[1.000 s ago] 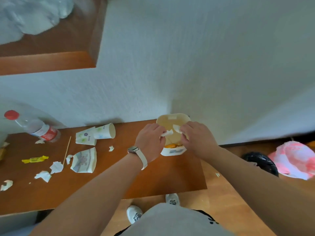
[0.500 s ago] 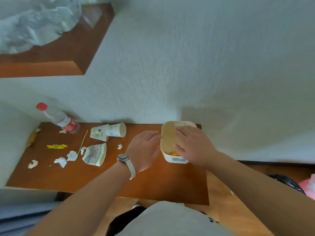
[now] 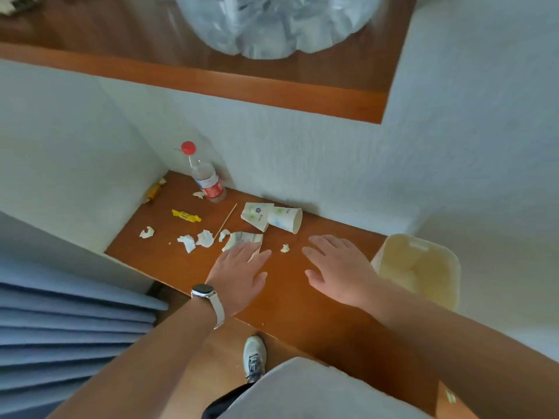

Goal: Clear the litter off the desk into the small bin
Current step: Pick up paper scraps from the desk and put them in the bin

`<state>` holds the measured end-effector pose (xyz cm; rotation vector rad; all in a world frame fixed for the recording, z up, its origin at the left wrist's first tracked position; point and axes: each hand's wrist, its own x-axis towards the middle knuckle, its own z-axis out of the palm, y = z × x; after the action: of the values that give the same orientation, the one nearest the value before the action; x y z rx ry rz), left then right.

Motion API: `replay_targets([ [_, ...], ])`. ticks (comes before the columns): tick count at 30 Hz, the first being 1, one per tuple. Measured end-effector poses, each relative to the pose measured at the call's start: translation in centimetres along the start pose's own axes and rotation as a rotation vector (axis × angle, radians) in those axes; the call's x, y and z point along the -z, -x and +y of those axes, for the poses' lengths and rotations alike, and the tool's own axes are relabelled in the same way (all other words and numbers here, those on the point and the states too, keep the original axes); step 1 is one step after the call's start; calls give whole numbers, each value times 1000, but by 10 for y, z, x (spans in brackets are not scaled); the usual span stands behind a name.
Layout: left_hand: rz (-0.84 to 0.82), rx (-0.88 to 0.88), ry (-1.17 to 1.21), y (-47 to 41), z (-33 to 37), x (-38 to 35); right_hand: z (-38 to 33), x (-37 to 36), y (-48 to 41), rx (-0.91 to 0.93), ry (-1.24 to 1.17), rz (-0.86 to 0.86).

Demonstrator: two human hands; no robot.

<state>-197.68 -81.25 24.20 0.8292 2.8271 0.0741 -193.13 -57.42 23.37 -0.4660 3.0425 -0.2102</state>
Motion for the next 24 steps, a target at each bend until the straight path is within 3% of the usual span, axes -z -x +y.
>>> replay_targets([
  [6,-58,47,11,2,-72,-21,-25,-31,-45,-30,-13,-109],
  [15,-166,-28,22,-38,-137,-52,-45,-79,-96,-174,14,-231],
  [24,-87,172,483,-75,-136,-78,-44,-114,-125,-558,-235,-132],
])
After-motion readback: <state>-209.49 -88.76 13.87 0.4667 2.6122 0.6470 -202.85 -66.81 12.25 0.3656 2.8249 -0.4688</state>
